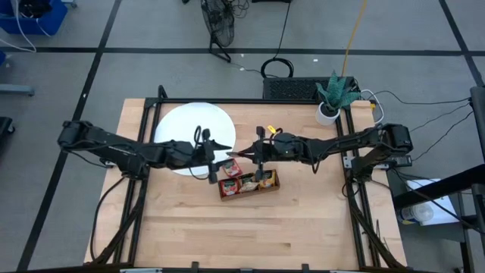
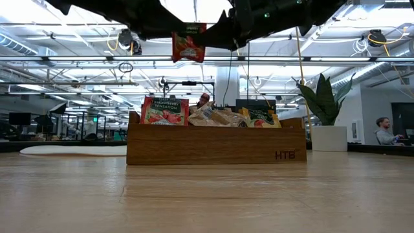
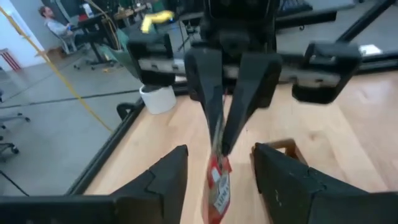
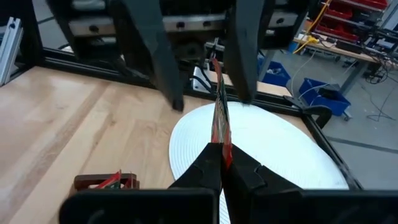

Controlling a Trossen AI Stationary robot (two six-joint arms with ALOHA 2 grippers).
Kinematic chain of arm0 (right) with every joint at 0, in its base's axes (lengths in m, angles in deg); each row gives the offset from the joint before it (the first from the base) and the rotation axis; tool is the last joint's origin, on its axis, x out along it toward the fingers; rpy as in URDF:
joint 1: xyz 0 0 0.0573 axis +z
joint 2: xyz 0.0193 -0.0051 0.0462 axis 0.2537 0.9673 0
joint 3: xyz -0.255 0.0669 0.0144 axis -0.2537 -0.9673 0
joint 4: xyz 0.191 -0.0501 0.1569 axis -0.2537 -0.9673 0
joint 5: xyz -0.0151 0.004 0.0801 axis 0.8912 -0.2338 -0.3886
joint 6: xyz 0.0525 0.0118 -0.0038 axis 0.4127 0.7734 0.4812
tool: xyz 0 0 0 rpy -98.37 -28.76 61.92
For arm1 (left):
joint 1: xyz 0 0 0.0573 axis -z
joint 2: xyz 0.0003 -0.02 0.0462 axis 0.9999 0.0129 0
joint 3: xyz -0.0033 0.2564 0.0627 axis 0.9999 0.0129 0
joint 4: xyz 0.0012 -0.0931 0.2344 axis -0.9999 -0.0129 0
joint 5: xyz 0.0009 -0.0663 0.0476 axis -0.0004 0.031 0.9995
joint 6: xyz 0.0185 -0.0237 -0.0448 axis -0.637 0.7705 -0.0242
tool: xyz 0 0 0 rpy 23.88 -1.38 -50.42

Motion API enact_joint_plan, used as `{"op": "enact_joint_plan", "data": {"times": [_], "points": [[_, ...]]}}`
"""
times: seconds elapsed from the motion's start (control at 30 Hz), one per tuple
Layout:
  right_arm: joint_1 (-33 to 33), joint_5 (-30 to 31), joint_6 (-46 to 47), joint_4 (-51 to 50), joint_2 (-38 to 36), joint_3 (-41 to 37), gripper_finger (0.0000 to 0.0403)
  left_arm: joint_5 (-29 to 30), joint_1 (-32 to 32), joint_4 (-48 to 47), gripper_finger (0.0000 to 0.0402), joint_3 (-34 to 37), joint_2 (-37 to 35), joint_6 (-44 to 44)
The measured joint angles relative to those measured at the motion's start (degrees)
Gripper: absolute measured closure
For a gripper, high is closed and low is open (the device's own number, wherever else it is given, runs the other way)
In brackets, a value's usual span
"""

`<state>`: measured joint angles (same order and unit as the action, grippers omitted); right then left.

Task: Pick & Place Tea
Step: Put the left red tea bag into the left section of the wooden organizer

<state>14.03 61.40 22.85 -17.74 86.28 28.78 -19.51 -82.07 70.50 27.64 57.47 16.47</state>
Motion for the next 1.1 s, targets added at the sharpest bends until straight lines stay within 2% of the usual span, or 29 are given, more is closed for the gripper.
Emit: {"op": "enact_joint_plan", "data": {"times": [0.2, 0.3, 0.37, 0.4, 0.6, 0.73, 0.83, 0.9, 1.1], "points": [[0.00, 0.02, 0.02, -0.10, 0.00, 0.00, 0.0403, 0.01, 0.05, -0.05, 0.0260, -0.04, -0.40, -0.15], [0.00, 0.00, 0.02, -0.04, 0.00, 0.00, 0.0403, -1.27, -0.37, 0.29, 0.0319, -0.04, -0.42, -1.84], [0.00, -0.02, 0.09, -0.06, 0.00, 0.00, 0.0403, -5.30, -1.33, 0.13, 0.0374, -0.04, -0.42, -3.23], [0.02, -0.18, 0.19, -0.07, 0.00, 0.00, 0.0403, -7.20, -1.95, 0.27, 0.0386, -0.04, -0.36, -3.19], [0.00, 0.16, 2.65, -0.81, 0.09, 0.00, 0.0403, -8.58, -1.65, -1.33, 0.0398, -0.05, -0.46, -2.54], [0.04, 0.14, 4.06, -2.91, -0.24, 0.00, 0.0403, -6.25, 4.63, -3.57, 0.0399, -0.05, -2.36, -1.13], [-0.22, 0.98, 3.82, -4.01, -0.65, 0.00, 0.0401, -0.34, 10.99, -4.16, 0.0399, 0.48, -2.65, 0.10], [-0.15, 0.89, 3.80, -4.42, -0.94, 0.00, 0.0401, 2.00, 14.70, -1.57, 0.0400, 2.49, -2.50, 2.00], [-0.13, 0.10, 3.71, -3.90, -1.58, 0.01, 0.0401, 9.99, 20.50, 17.34, 0.0400, 13.03, 1.08, 7.16]]}}
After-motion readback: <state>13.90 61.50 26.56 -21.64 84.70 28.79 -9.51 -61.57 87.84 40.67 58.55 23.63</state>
